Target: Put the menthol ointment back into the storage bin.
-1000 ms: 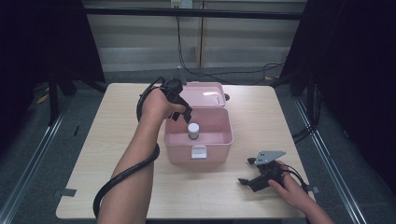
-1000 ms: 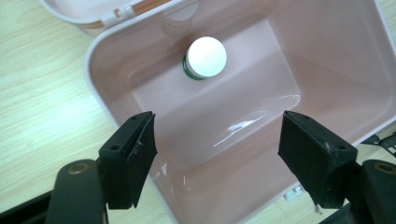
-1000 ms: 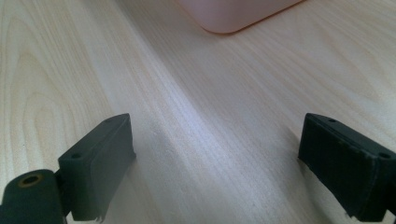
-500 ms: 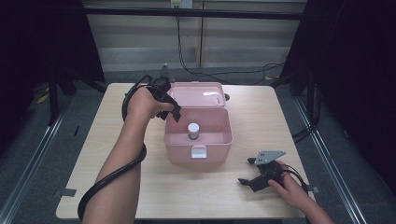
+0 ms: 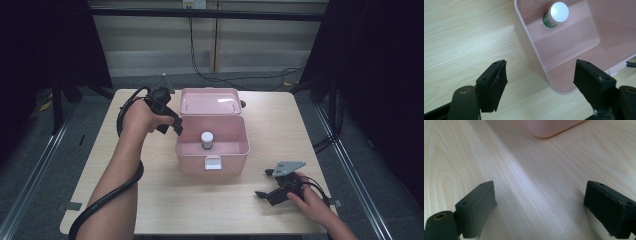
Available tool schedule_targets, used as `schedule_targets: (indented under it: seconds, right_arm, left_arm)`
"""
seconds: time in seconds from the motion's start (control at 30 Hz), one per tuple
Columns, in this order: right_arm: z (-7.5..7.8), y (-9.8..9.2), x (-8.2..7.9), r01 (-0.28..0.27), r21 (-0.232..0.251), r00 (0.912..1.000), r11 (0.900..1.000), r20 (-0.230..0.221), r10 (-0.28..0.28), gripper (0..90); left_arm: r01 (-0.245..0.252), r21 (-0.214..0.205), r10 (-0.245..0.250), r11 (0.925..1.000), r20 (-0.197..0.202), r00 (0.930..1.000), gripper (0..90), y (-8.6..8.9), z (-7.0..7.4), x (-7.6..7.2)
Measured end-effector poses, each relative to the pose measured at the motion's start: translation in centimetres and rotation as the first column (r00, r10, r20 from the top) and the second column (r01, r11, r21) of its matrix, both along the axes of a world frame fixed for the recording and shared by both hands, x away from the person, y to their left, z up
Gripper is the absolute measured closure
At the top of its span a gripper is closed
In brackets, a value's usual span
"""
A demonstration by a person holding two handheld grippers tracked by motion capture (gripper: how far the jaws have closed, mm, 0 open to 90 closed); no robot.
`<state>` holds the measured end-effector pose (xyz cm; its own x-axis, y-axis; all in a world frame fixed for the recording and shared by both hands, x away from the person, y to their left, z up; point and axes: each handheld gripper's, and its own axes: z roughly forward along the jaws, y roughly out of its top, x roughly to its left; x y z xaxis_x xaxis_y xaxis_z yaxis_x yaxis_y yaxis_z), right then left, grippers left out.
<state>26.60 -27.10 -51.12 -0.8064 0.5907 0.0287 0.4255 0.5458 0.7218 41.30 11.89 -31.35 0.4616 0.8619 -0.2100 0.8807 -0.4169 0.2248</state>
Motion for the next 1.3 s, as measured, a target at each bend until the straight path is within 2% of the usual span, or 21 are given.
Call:
schedule_targets:
  seconds: [0.33, 0.57, 0.73, 1.17, 1.3]
  right_arm:
    - [0.0, 0.0, 0.0, 0.000, 0.001, 1.0000, 1.0000, -0.002, 0.000, 9.6]
    - [0.0, 0.0, 0.0, 0.002, 0.000, 1.0000, 1.0000, -0.001, -0.002, 9.6]
    - [0.0, 0.0, 0.0, 0.001, 0.000, 1.0000, 1.0000, 0.000, -0.001, 9.6]
    - [0.0, 0.0, 0.0, 0.002, 0.001, 1.0000, 1.0000, 0.000, -0.002, 9.6]
    - [0.0, 0.0, 0.0, 0.002, 0.001, 1.0000, 1.0000, 0.001, -0.002, 9.6]
  left_arm:
    - [-0.036, -0.012, 0.036, 0.9993, 0.000, 0.9993, 26.2, 2.5, -0.8, -1.1]
    - [-0.031, -0.012, 0.031, 0.9995, 0.001, 0.9995, 26.2, 4.0, -1.2, -1.9]
    - [-0.048, -0.022, 0.048, 0.9986, 0.002, 0.9989, 26.2, 4.9, -1.9, -2.3]
    - [-0.018, -0.034, 0.020, 0.9992, 0.046, 0.9988, 26.2, 5.9, -3.1, -3.7]
    - [-0.006, -0.038, 0.007, 0.9993, 0.047, 0.9988, 26.2, 6.3, -3.8, -4.1]
